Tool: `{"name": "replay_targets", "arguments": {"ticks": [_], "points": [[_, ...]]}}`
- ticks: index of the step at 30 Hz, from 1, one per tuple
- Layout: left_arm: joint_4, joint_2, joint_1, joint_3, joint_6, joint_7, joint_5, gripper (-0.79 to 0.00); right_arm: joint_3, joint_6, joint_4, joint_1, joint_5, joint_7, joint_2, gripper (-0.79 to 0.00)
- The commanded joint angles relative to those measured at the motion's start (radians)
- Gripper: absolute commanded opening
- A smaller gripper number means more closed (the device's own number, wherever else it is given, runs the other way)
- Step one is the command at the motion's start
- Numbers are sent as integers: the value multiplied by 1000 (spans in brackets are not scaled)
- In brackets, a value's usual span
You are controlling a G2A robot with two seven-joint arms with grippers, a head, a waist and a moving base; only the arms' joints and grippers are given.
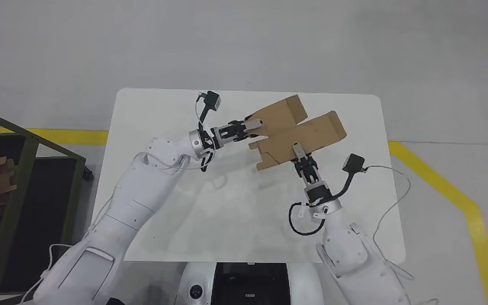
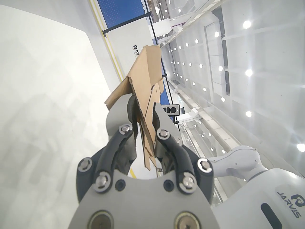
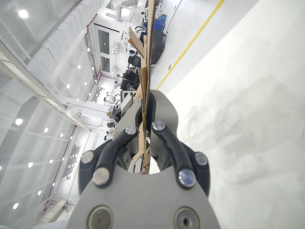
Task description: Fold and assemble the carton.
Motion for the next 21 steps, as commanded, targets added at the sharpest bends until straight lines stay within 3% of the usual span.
{"name": "replay_targets", "arguments": {"ticks": [1,2,6,7,8,9,21], "points": [[1,-1,-1,-1,2,-1,2,-745,0,1,-2,0,-2,0,-2,-785],[2,-2,-1,-1,3,-1,1,-785,0,1,-3,-1,-2,0,-2,-785],[0,-3,0,-4,2,-3,2,-785,0,7,-4,-2,-5,-5,-6,-785],[-2,-3,1,-6,0,-4,1,-785,1,10,-4,-2,-3,-7,-7,-723],[-6,-3,2,-8,-3,-5,-1,-785,2,16,-3,-1,-1,-8,-8,-459],[-10,-3,5,-10,-7,-7,-6,-785,4,22,1,1,1,-8,-9,0],[-54,7,30,-54,-10,-49,9,-785,137,22,5,-15,40,57,-1,0]]}}
